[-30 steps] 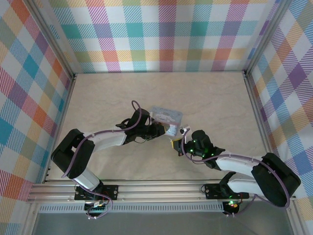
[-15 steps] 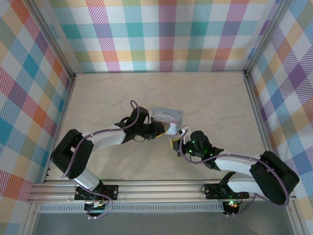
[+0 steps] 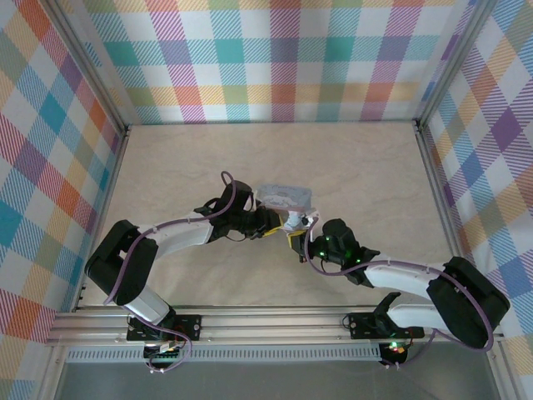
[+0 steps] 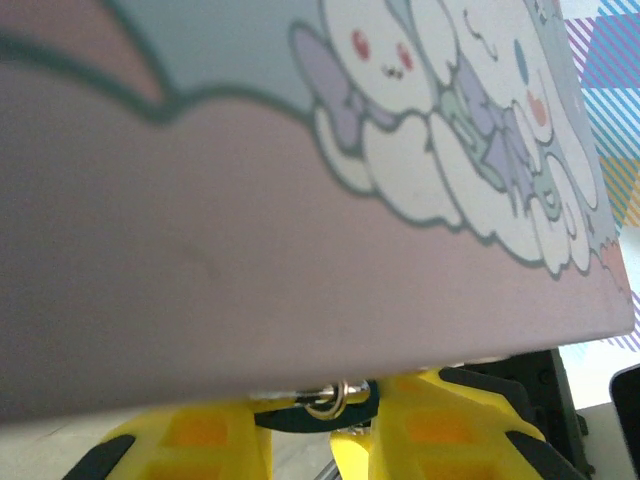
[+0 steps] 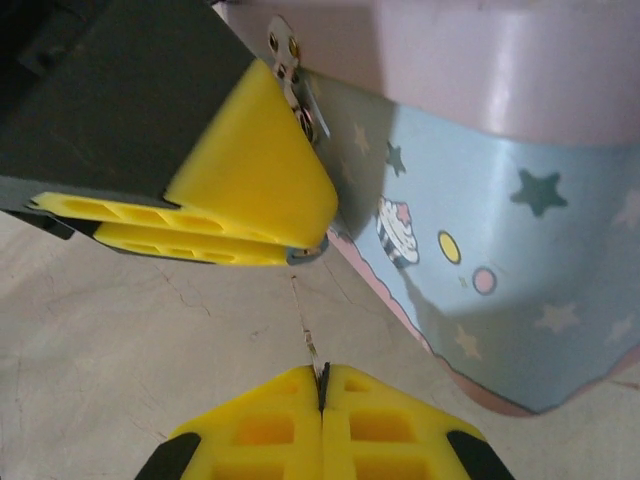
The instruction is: Unlock a padlock with a key
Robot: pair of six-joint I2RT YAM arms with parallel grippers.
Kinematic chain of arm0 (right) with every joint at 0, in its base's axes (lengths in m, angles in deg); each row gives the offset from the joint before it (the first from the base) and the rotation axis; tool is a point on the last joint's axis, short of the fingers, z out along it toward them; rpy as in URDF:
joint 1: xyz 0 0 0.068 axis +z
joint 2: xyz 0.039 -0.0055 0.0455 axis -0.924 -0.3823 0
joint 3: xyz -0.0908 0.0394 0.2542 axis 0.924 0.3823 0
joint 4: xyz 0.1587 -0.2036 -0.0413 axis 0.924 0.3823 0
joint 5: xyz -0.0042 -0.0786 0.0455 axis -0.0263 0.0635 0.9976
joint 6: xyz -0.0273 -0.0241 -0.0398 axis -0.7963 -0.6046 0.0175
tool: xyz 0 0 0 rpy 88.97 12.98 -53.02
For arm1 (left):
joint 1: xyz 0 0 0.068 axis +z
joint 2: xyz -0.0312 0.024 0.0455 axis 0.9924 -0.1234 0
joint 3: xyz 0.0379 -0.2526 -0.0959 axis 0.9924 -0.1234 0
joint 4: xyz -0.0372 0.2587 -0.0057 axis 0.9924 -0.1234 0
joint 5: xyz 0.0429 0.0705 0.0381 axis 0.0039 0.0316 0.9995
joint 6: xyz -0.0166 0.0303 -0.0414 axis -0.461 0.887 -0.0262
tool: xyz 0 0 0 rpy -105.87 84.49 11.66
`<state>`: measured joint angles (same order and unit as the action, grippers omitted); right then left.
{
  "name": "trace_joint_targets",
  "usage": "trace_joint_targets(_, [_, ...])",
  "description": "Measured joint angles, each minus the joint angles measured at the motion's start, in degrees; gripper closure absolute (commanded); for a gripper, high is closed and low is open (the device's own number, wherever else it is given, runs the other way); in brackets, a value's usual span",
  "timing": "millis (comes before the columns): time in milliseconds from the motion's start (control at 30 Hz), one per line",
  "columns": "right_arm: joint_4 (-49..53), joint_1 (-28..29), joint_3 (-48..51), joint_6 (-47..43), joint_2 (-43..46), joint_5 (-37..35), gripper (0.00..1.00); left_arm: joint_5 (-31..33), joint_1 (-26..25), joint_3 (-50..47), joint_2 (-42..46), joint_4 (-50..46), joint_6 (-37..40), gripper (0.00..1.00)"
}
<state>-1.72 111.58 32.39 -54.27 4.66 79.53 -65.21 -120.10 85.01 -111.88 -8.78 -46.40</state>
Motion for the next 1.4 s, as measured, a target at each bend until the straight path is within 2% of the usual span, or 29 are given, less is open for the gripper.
trace_joint_targets(500, [0.2, 0.7, -1.2, -0.2, -3.5, -1.6, 0.99, -0.3, 0.2, 0.0, 0.0, 0.0, 0.0, 0.84])
trace_joint_targets(1400, [0.1, 1.0, -1.2, -0.2, -1.9, -2.4, 0.99, -0.3, 0.2, 0.0, 0.0, 0.0, 0.0, 0.84])
